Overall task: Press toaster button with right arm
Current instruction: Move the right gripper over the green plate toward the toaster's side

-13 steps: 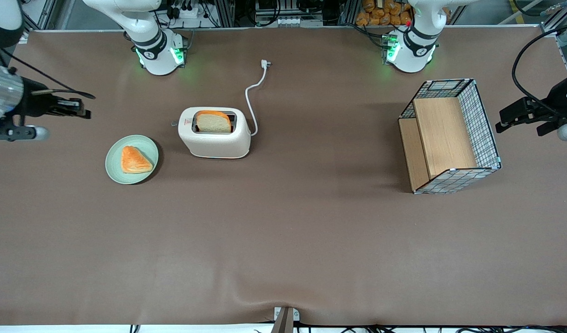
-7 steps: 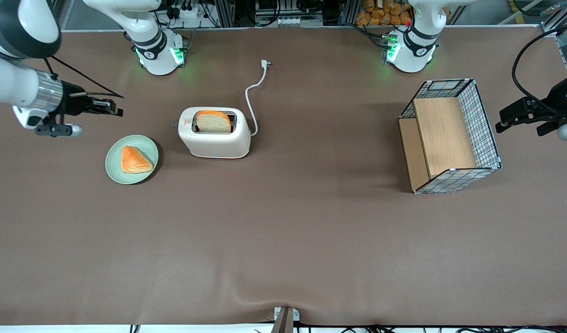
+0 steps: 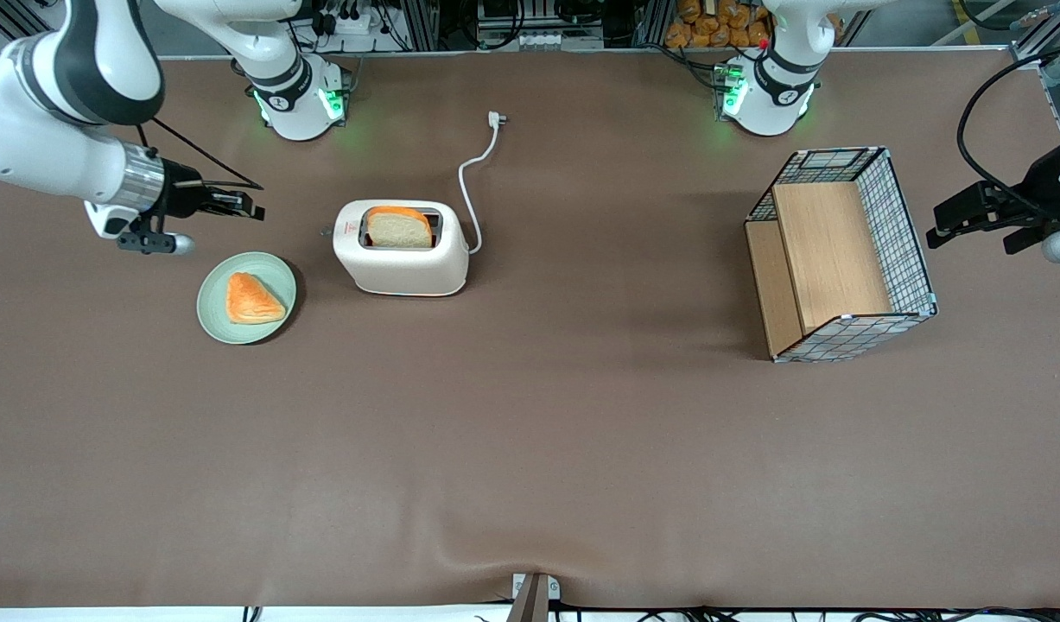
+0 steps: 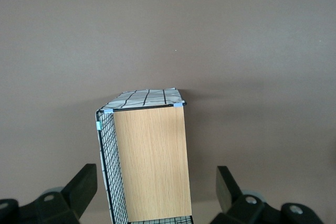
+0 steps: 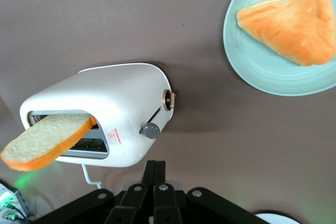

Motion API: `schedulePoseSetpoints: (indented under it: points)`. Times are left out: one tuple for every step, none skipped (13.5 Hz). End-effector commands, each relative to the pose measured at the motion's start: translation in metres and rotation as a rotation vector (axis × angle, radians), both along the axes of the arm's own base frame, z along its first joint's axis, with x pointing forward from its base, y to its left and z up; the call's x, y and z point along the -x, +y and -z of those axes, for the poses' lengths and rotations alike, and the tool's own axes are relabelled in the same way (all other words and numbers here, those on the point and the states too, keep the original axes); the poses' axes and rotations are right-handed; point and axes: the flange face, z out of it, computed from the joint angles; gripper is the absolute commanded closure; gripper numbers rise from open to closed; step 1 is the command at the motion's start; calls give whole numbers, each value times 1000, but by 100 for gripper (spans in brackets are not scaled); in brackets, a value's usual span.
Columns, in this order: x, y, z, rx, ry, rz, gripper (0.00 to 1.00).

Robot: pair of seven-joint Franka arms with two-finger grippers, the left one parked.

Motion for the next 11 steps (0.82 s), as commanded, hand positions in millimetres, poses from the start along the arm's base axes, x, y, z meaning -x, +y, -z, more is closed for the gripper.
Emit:
schedulePoseSetpoints:
  points:
    - [18, 20, 20, -5, -41, 8, 100]
    - [17, 27, 23, -7, -42, 3, 100]
    - [16, 29, 27, -8, -38, 5, 100]
    - [17, 31, 34, -7, -34, 7, 100]
    - [18, 35, 43, 0, -36, 2, 100]
    - [19, 41, 49, 8, -43, -5, 100]
    - [22, 49, 54, 12, -51, -16, 100]
    - [21, 53, 59, 15, -52, -17, 100]
    - [20, 53, 65, 18, -41, -16, 100]
    - [19, 53, 70, 22, -42, -14, 100]
    - [19, 54, 73, 24, -38, -15, 100]
